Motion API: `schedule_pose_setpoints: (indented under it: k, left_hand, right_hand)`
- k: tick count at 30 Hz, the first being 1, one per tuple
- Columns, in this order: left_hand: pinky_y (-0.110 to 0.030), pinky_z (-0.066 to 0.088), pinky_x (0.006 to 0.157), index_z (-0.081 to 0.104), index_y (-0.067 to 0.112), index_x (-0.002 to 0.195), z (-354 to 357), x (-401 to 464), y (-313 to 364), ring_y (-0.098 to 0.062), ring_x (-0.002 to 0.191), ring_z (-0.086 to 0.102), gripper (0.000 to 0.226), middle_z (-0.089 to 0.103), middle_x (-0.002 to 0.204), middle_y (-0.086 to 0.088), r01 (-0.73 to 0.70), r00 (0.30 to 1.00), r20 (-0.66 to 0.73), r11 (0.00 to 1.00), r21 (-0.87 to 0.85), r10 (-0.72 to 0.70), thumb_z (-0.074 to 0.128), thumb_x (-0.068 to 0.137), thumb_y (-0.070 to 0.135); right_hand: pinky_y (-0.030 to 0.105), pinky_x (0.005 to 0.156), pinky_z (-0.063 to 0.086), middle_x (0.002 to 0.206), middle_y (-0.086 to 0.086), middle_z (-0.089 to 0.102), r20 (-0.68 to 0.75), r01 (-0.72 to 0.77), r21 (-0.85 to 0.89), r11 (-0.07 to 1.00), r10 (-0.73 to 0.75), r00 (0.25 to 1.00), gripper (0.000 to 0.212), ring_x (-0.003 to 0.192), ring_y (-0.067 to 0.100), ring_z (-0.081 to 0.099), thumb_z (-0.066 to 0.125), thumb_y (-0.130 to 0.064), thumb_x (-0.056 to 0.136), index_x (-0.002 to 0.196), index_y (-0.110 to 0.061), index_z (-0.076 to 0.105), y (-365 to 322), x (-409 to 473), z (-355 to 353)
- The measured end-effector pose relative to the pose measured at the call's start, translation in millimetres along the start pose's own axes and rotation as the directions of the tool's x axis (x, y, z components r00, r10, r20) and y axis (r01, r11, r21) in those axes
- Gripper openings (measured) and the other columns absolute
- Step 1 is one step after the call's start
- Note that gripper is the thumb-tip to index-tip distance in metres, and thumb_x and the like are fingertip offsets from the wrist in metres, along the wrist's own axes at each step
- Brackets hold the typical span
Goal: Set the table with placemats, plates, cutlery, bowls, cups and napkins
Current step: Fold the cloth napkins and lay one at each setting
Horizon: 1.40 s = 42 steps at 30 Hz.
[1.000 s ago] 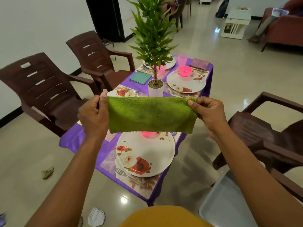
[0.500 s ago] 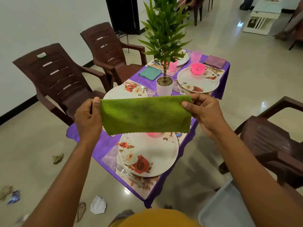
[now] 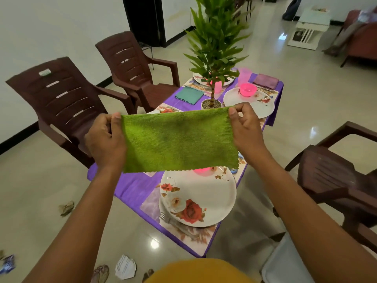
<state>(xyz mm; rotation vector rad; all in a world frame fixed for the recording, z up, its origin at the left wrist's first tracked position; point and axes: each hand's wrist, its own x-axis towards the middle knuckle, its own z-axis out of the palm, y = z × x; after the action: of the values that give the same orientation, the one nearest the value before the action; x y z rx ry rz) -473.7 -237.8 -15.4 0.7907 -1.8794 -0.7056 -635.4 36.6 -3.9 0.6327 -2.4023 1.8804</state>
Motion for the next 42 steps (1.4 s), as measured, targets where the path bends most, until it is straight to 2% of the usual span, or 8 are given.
schedule_pose_setpoints:
  k: [7,14,17,21,27,32,38,42]
  left_hand:
    - [-0.04,0.038,0.064,0.062,0.006,0.077,-36.7,50.7,-54.6,-0.024,0.067,0.053,0.051,0.059,0.07,-0.007,-0.001,0.991,0.131,0.999,0.033,-0.003,0.053,0.105,0.047]
    - [-0.024,0.036,0.054,0.052,0.02,0.066,-63.2,82.2,-102.5,-0.002,0.053,0.046,0.045,0.05,0.059,0.006,0.064,0.926,0.374,0.997,-0.043,-0.044,0.057,0.105,0.043]
    - [-0.02,0.04,0.057,0.061,0.024,0.072,-76.2,91.2,-105.6,0.004,0.055,0.049,0.035,0.06,0.058,0.016,0.176,0.866,0.499,0.958,-0.227,-0.04,0.061,0.104,0.037]
    - [-0.026,0.051,0.063,0.069,0.02,0.087,-92.7,98.3,-112.8,-0.008,0.067,0.062,0.024,0.072,0.072,0.009,0.282,0.794,0.607,0.889,-0.362,-0.005,0.069,0.095,0.042]
    - [-0.02,0.05,0.063,0.068,0.026,0.085,-97.9,94.5,-142.9,0.002,0.066,0.062,0.016,0.073,0.071,0.015,0.235,0.853,0.52,0.914,-0.331,-0.031,0.07,0.1,0.029]
    - [-0.026,0.05,0.065,0.071,0.024,0.084,-93.6,79.3,-158.7,-0.004,0.067,0.062,0.018,0.073,0.077,0.003,0.202,0.906,0.415,0.947,-0.249,-0.084,0.074,0.096,0.037]
    - [-0.021,0.051,0.066,0.072,0.024,0.087,-85.4,102.0,-172.8,0.0,0.069,0.065,0.019,0.069,0.076,0.015,0.173,0.944,0.297,0.981,-0.085,-0.141,0.074,0.094,0.042]
    - [-0.026,0.052,0.069,0.073,0.025,0.09,-76.6,132.3,-182.1,-0.003,0.071,0.065,0.018,0.069,0.077,0.013,0.162,0.949,0.277,0.986,-0.024,-0.149,0.073,0.094,0.043]
  right_hand:
    - [0.018,0.057,0.034,0.081,-0.01,0.052,-0.04,0.105,-0.161,0.981,-0.113,0.993,0.014,0.065,-0.003,0.046,0.049,-0.03,0.109,0.1,-0.019,0.049,-18.0,-15.1,64.7]
    - [0.014,0.063,0.036,0.084,-0.014,0.053,-0.052,0.061,-0.24,0.969,-0.076,0.996,0.012,0.073,-0.015,0.05,0.051,-0.026,0.109,0.1,-0.018,0.052,-19.1,-31.6,116.7]
    - [0.035,0.064,0.038,0.079,-0.008,0.056,-0.048,0.015,-0.284,0.959,-0.03,0.998,0.013,0.067,-0.006,0.052,0.051,-0.029,0.108,0.1,-0.02,0.052,-16.8,-37.6,133.5]
    - [0.037,0.066,0.043,0.084,0.007,0.067,-0.067,-0.043,-0.251,0.967,0.027,0.997,0.015,0.076,0.024,0.063,0.051,-0.037,0.107,0.1,-0.024,0.054,-17.8,-48.9,154.7]
    - [0.045,0.058,0.049,0.081,0.027,0.066,-0.106,-0.083,-0.142,0.986,0.068,0.992,0.019,0.069,0.04,0.061,0.054,-0.035,0.106,0.1,-0.018,0.058,-28.3,-71.8,173.7]
    - [0.049,0.064,0.058,0.074,0.01,0.065,-0.104,-0.133,-0.129,0.983,0.12,0.987,0.023,0.068,0.029,0.063,0.063,-0.033,0.101,0.09,-0.012,0.064,-28.1,-76.0,179.4]
    - [0.029,0.074,0.061,0.09,0.011,0.073,0.145,-0.114,-0.004,0.993,0.114,0.983,0.016,0.082,0.019,0.071,0.077,0.004,0.085,0.086,0.003,0.061,-32.3,-69.9,185.7]
    - [0.037,0.066,0.055,0.095,0.004,0.069,0.449,-0.053,-0.004,0.999,0.049,0.892,0.04,0.069,0.027,0.059,0.075,0.008,0.082,0.107,-0.017,0.059,-36.0,-58.7,195.4]
